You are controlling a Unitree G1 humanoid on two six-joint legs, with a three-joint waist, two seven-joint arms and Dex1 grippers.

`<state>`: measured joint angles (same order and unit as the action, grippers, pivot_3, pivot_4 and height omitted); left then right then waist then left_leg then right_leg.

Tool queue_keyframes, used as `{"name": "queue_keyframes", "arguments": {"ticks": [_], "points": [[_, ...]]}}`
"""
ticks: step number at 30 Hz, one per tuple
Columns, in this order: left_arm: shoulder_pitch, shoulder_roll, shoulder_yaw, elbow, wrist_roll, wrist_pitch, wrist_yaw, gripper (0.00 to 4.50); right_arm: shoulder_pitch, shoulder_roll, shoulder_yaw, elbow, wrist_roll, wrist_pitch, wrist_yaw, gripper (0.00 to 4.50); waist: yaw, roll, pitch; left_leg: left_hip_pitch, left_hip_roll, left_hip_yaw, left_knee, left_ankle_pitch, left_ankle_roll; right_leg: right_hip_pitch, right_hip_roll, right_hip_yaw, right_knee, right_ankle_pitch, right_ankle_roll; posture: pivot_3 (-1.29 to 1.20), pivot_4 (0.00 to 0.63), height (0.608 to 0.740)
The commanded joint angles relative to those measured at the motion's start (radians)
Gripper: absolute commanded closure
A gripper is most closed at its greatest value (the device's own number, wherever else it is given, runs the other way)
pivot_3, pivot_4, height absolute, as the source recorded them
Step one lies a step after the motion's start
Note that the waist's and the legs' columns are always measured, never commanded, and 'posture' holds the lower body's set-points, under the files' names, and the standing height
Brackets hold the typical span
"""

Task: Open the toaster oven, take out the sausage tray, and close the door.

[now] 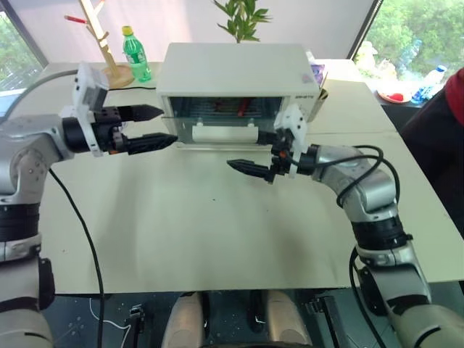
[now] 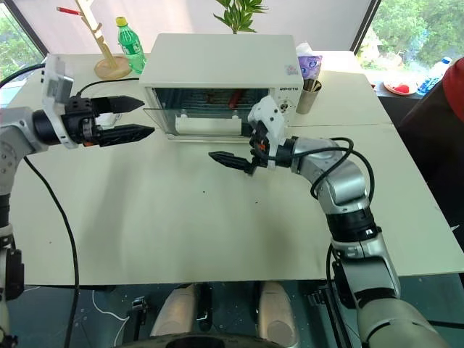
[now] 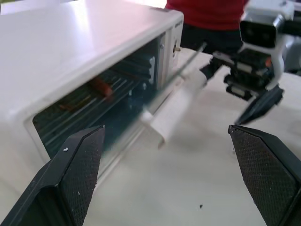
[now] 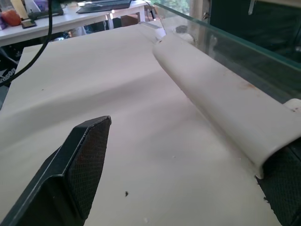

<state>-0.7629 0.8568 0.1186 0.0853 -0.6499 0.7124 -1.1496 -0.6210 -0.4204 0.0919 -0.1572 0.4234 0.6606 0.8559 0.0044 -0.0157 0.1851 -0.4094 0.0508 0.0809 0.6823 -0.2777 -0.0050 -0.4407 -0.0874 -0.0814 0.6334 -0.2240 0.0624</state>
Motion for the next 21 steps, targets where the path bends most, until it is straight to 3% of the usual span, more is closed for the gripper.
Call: {"name": "queue_keyframes", "arguments": {"ticks": [1, 3, 10, 14, 21], "points": [[-0.083, -0.013, 0.000, 0.051, -0.006, 0.008, -0.023, 0.30, 0.042, 0.009, -0.006, -0.132, 0.037, 0.008, -0.029, 0.00, 0.001, 0.000, 0.000, 0.000, 0.000, 0.000, 0.000, 0.000, 0.000, 0.000, 0.000, 0.000, 0.000, 0.000, 0.000, 0.00, 0.150, 0.722], [-0.124, -0.027, -0.005, 0.098, -0.004, 0.008, -0.037, 0.93, 0.081, 0.004, 0.007, -0.162, 0.026, 0.006, -0.043, 0.00, 0.004, 0.000, 0.000, 0.000, 0.000, 0.000, 0.000, 0.000, 0.000, 0.000, 0.000, 0.000, 0.000, 0.000, 0.000, 0.00, 0.150, 0.722], [-0.204, -0.060, -0.152, 0.326, 0.209, -0.214, -0.133, 4.44, 0.138, 0.015, 0.001, -0.217, 0.042, 0.034, -0.100, 0.00, 0.009, -0.001, 0.000, 0.000, -0.001, 0.000, 0.000, 0.000, 0.000, 0.000, 0.000, 0.000, 0.000, 0.000, 0.000, 0.00, 0.150, 0.722], [-0.236, -0.088, -0.213, 0.486, 0.328, -0.363, -0.166, 4.44, 0.144, 0.019, -0.002, -0.228, 0.049, 0.039, -0.120, 0.00, 0.008, -0.001, 0.000, 0.000, -0.001, 0.000, 0.000, 0.000, 0.000, 0.000, 0.000, 0.000, -0.001, 0.000, 0.000, 0.00, 0.150, 0.722], [-0.283, -0.143, -0.212, 0.618, 0.391, -0.446, -0.205, 4.44, 0.141, 0.002, -0.016, -0.239, 0.054, 0.053, -0.140, 0.00, 0.008, -0.001, 0.000, -0.001, -0.001, 0.000, 0.000, 0.000, 0.000, 0.000, 0.000, 0.000, -0.001, 0.000, 0.000, 0.00, 0.150, 0.722]]}}
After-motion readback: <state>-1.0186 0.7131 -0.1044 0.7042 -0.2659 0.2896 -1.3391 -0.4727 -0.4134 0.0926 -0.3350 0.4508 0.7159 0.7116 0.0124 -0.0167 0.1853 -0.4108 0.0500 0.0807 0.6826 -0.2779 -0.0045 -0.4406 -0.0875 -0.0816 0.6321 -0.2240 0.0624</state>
